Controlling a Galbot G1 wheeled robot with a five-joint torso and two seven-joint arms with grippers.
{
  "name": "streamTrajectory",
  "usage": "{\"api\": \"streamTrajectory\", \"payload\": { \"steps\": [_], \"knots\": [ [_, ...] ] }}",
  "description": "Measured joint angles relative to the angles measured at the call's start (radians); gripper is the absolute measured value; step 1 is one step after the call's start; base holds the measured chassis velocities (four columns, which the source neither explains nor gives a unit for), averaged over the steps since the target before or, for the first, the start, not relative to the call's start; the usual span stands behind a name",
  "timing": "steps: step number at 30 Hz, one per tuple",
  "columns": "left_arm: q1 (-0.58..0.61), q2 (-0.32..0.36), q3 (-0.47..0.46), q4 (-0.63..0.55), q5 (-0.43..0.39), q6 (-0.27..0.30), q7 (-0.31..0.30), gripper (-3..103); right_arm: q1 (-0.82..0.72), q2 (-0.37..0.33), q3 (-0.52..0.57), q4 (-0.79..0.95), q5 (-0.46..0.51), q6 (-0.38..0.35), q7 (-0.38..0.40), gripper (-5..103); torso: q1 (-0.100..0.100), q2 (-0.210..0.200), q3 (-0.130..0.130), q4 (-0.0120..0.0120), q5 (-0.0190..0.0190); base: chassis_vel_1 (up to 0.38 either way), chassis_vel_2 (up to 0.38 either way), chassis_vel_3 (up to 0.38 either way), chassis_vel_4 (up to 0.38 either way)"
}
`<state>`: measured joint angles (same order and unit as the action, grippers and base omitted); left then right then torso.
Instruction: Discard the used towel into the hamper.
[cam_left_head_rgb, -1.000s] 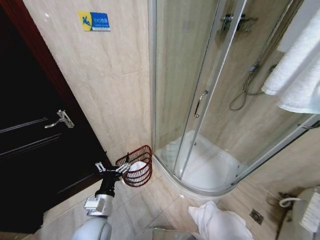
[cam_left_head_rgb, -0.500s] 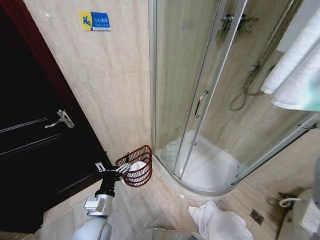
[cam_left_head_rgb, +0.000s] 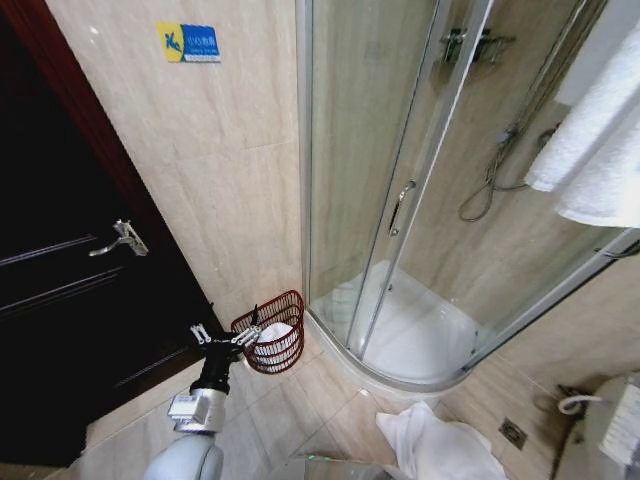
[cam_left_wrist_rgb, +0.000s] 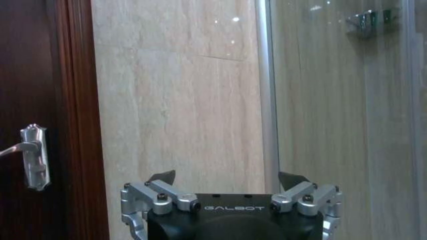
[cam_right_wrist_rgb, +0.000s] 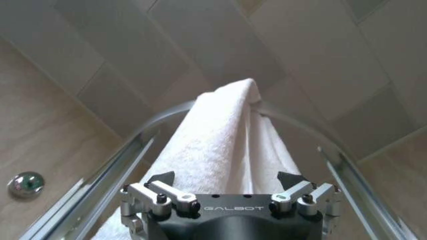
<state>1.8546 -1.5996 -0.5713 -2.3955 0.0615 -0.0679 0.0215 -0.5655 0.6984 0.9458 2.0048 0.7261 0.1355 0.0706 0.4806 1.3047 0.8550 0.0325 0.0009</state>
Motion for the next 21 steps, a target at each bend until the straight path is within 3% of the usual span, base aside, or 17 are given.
{"api": "streamTrajectory", "payload": {
  "steps": [8,17,21],
  "knots": [
    [0.000,0.000,0.000,0.000,0.000,0.000,0.000,100,0.187,-0.079,-0.118,-0.049,0.044,-0.016,0.006,100,0.000,0.000,0.000,0.0004,-0.0015,0.000,0.000,0.000,0.000],
    [0.000,0.000,0.000,0.000,0.000,0.000,0.000,100,0.220,-0.104,-0.159,-0.058,0.065,-0.025,0.009,100,0.000,0.000,0.000,-0.0001,-0.0006,0.000,0.000,0.000,0.000],
    [0.000,0.000,0.000,0.000,0.000,0.000,0.000,100,0.354,-0.100,-0.287,-0.141,0.051,-0.024,0.025,100,0.000,0.000,0.000,0.0001,-0.0007,0.000,0.000,0.000,0.000]
  ]
}}
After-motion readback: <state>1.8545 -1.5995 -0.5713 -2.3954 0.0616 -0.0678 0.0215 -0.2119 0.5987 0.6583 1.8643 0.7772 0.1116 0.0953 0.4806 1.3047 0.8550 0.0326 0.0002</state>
